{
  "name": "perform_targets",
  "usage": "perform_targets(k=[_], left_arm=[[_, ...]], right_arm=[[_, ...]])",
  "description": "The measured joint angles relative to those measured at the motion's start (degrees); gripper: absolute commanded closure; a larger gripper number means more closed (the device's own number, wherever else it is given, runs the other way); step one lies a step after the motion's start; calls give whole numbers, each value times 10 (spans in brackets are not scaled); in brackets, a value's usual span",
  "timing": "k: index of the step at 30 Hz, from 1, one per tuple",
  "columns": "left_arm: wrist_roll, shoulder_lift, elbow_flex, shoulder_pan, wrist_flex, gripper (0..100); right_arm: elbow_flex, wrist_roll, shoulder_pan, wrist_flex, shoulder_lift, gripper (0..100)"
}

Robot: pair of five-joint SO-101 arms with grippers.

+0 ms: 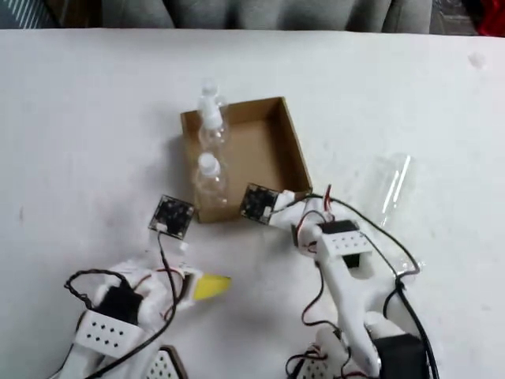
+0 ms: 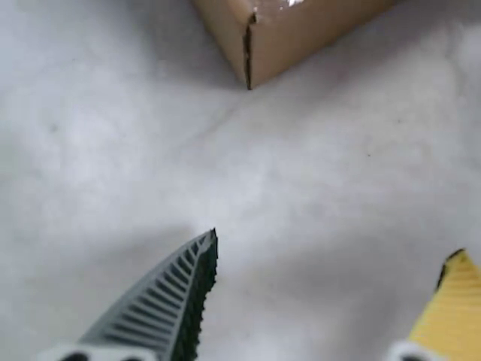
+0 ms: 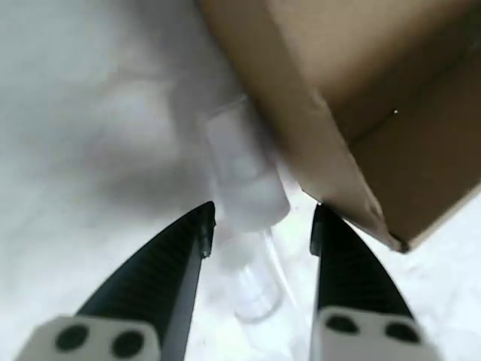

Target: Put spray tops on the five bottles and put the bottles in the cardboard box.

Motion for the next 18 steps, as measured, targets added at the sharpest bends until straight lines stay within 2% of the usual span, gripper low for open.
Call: perform_targets(k=[5,9,11,18], left_arm=[[0,0,0,0,0,593],[0,0,0,0,0,593],[0,0,0,0,0,593],[0,0,0,0,0,593]], right_arm=[[-3,0,0,-33,47,848],[-12,1,0,-36,61,990],[-17,2,0,-36,61,967],[-19,3,-1,-38,62,982]])
